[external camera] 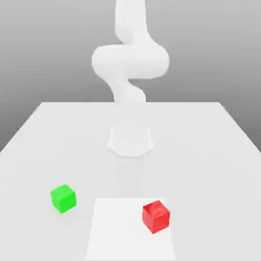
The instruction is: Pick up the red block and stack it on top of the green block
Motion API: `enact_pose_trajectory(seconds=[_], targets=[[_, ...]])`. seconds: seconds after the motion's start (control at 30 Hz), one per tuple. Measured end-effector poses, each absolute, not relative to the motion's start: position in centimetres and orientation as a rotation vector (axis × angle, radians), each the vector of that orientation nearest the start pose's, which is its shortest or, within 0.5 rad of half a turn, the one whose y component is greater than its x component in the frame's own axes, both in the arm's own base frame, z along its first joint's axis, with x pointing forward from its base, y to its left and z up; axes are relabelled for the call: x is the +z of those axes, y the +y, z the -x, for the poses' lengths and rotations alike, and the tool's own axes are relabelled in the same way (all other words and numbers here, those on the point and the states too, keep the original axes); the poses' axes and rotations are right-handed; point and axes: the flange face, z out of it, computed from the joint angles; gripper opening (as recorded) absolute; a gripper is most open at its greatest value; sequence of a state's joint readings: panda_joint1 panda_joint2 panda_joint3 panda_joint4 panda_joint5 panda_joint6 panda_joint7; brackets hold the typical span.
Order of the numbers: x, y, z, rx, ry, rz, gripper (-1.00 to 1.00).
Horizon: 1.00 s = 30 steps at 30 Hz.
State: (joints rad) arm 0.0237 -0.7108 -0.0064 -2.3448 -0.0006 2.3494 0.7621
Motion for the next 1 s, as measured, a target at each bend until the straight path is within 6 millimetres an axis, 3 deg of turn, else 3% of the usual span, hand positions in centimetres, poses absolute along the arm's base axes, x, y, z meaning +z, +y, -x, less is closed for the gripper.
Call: enact_pose_trajectory(seconds=[0.17,0.33,0.5,0.67,0.87,0.9,1.0], targets=[[54.8,2.2,-43.3,-0.726,0.880,2.712,0.00],[43.4,3.9,-45.2,-0.510,0.755,2.867,0.00],[32.4,5.4,-44.1,-0.279,0.612,2.997,0.00],[22.4,6.5,-40.5,-0.042,0.451,3.099,0.00],[15.5,6.4,-39.8,-0.001,0.432,3.112,0.00],[14.7,6.4,-39.8,0.000,0.432,3.112,-1.00],[14.7,6.4,-39.7,0.000,0.431,3.112,-1.00]])
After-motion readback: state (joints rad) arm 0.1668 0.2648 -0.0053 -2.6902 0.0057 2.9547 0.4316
